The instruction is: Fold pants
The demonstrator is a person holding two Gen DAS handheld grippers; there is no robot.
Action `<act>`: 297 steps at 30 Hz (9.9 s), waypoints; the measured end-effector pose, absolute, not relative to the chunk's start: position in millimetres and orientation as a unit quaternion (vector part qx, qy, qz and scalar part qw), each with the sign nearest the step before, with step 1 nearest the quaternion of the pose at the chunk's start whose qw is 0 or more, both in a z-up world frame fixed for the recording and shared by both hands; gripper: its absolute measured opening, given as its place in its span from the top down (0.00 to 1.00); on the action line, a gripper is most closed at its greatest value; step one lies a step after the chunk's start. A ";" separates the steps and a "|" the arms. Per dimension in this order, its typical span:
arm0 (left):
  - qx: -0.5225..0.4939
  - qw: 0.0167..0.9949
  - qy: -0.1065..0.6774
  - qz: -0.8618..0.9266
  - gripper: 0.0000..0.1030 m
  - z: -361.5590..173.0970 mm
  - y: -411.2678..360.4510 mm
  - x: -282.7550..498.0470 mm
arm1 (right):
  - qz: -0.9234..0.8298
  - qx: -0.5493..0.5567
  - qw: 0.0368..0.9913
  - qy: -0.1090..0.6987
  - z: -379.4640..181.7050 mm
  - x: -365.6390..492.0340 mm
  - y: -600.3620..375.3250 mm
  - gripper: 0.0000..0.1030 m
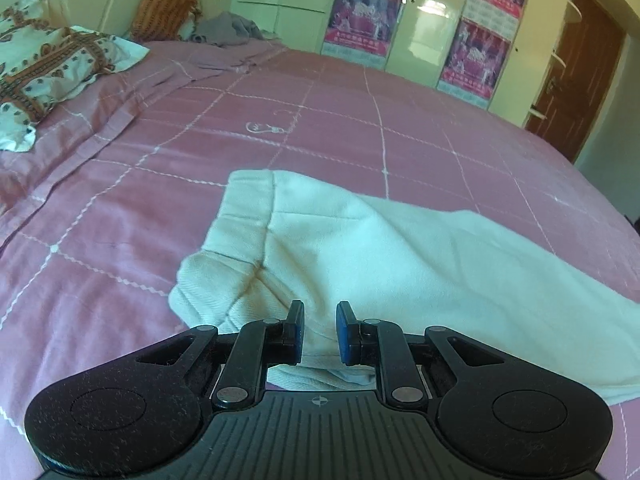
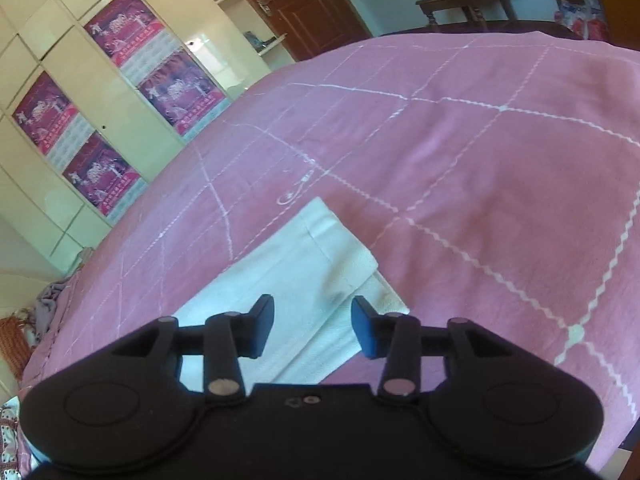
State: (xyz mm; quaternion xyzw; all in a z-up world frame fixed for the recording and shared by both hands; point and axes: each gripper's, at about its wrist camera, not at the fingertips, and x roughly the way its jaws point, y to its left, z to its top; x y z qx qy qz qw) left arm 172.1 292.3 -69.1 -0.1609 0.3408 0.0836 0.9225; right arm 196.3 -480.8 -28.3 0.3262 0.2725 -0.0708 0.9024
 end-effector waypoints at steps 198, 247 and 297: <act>-0.107 0.926 0.339 0.130 0.53 -90.1 227.2 178.0 | -0.034 0.121 0.947 0.297 1.6 220.4 -407.8 0.69; -0.102 0.939 0.311 0.107 0.52 -76.0 229.3 159.1 | -0.065 0.312 0.910 0.264 -58.7 205.7 -473.5 0.92; -0.198 0.908 0.365 0.062 0.40 -95.5 273.9 110.0 | 0.254 -0.202 0.903 0.281 -37.5 191.9 -2.7 0.85</act>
